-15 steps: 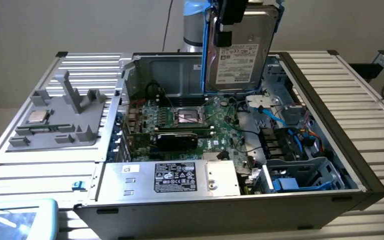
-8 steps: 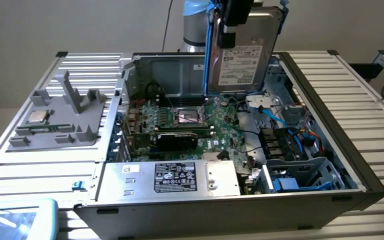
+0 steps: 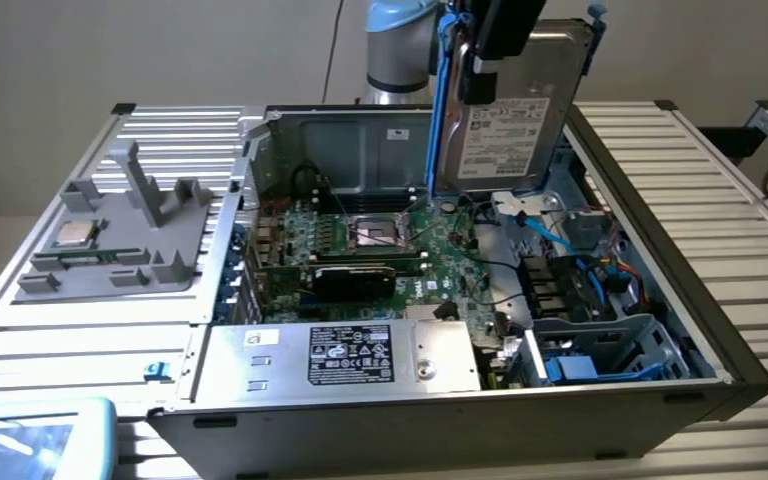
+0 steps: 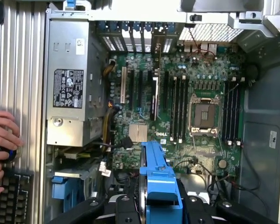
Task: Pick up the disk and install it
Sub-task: 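Pick up the disk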
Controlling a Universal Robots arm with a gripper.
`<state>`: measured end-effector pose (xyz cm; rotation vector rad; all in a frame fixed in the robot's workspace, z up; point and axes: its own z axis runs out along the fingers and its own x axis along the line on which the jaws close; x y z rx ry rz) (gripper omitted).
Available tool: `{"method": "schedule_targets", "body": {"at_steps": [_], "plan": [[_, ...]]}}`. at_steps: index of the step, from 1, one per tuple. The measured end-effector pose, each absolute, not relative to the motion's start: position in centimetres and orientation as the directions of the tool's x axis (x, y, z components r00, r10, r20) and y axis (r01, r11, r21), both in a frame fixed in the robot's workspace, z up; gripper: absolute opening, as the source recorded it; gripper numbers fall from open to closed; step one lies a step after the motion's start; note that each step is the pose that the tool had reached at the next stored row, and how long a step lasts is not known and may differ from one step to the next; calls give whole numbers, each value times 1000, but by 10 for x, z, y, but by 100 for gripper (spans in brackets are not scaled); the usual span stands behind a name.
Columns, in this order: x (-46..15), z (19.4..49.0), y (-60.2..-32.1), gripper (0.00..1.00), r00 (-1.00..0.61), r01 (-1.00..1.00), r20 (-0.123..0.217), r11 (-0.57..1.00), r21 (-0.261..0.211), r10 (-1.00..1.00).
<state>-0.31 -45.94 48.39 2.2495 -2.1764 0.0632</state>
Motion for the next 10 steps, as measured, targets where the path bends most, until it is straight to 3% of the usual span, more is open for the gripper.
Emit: {"method": "schedule_targets", "body": {"at_steps": [10], "plan": [[14,484,-486,37,33,-999,35,-33,-20,-999]]}}
